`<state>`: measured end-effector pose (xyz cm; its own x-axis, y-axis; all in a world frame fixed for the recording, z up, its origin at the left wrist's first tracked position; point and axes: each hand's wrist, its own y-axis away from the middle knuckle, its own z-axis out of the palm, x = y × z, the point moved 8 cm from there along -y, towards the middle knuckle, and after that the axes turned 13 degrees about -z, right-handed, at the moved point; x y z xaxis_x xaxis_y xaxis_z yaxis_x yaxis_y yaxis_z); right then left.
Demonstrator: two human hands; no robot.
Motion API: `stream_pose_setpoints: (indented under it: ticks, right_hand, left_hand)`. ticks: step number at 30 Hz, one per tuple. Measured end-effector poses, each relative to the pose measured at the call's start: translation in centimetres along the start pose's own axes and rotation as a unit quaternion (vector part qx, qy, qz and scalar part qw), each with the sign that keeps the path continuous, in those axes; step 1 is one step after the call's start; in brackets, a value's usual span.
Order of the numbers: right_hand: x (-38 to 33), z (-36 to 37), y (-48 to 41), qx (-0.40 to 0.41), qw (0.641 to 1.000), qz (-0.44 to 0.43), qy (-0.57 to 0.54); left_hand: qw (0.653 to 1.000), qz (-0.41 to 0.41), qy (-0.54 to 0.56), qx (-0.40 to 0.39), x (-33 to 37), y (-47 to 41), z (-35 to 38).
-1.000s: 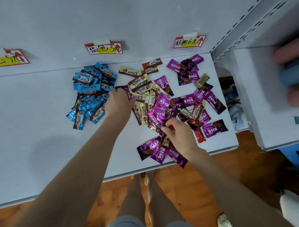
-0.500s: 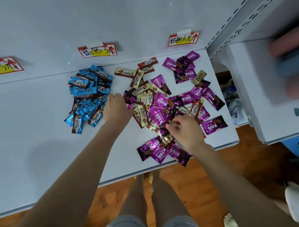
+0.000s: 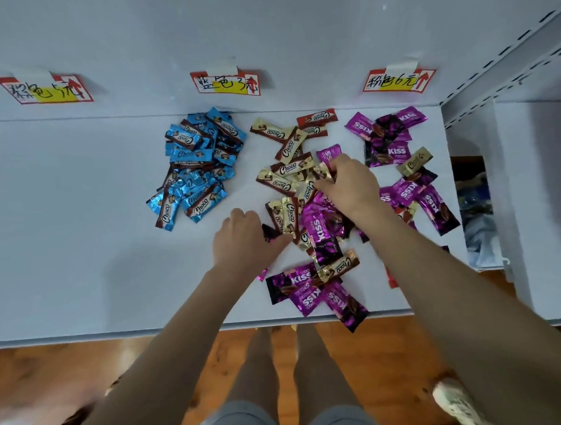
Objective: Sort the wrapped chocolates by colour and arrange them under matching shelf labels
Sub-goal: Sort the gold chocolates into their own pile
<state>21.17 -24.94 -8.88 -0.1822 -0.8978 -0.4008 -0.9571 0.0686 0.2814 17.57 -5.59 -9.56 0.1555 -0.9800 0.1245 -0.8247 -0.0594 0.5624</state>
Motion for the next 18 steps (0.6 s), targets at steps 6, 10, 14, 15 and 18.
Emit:
stream_pose_setpoints:
  ticks: [6,10,14,15,18]
  right_hand:
    - [2.4,-1.9,1.5,0.072,0.974,-0.004,-0.213]
    - [2.2,-3.1,0.7,0.087,0.97,-0.039,-0.226]
    - [-0.8,-2.2,-1.7,0.026,0.976,-0.118,-0.178]
    - [-1.8,-1.8,-2.3,0.005,0.977,-0.143,-0.155]
    - [-4.5,-0.6,-4.0,-0.043,0.972,-0.218,-0.078]
  left_hand:
    - [0.998,-0.051,0.002,0.033,3.7,-1.3,-0.2]
    - [0.997,-0.055,0.044,0.024,4.7,-1.6,0.1]
    - [0.992,-0.03,0.119,-0.009,4.9,-1.1,0.1]
    - [0.988,-0.026,0.153,-0.015,4.6,-0.9,-0.2]
    - [0.977,-0.031,0.21,-0.007,2.9,-0.7,-1.4]
